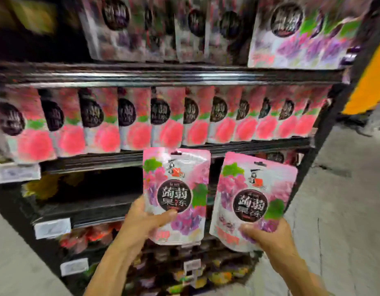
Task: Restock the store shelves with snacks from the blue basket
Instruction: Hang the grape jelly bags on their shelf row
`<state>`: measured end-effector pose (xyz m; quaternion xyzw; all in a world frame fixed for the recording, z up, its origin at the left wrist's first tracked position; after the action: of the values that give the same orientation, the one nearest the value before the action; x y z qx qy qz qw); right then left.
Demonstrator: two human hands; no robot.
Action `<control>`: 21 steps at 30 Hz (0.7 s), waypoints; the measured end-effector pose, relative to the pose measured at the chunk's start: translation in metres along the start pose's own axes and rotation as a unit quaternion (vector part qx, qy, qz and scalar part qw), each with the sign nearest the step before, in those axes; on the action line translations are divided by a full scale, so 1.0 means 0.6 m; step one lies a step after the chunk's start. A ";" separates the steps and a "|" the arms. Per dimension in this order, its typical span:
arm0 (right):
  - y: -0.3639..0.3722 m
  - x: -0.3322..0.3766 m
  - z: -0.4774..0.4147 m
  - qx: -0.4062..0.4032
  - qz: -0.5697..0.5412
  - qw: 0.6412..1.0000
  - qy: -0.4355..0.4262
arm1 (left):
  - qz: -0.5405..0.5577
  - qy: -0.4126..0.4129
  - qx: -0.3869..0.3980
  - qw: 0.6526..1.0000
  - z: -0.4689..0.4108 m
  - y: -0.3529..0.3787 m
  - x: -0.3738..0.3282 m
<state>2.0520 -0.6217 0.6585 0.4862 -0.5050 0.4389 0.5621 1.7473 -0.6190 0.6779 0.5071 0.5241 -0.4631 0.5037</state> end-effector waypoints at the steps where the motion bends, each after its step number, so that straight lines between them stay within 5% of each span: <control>1: 0.001 0.036 -0.004 -0.006 -0.005 1.000 -0.027 | 0.000 0.020 0.000 1.000 -0.006 0.007 -0.036; 10: -0.024 0.322 -0.073 -0.040 -0.083 0.966 -0.241 | -0.013 0.201 0.039 0.979 -0.062 0.087 -0.289; 21: -0.001 0.489 -0.242 0.028 0.009 0.946 -0.324 | 0.036 0.175 -0.023 0.984 -0.147 0.148 -0.344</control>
<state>2.1036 -0.4773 0.9475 0.6135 -0.6512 0.2769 0.3506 1.8260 -0.5397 0.8915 0.5871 0.5964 -0.3363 0.4319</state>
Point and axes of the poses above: each hand's wrist, its own z-axis away from the middle knuckle, its own y-axis out of the palm, x = y × z, the point moved 3 cm from there along -z, towards the middle knuckle, and after that the axes turned 6 degrees about -z, right-handed, at the moved point
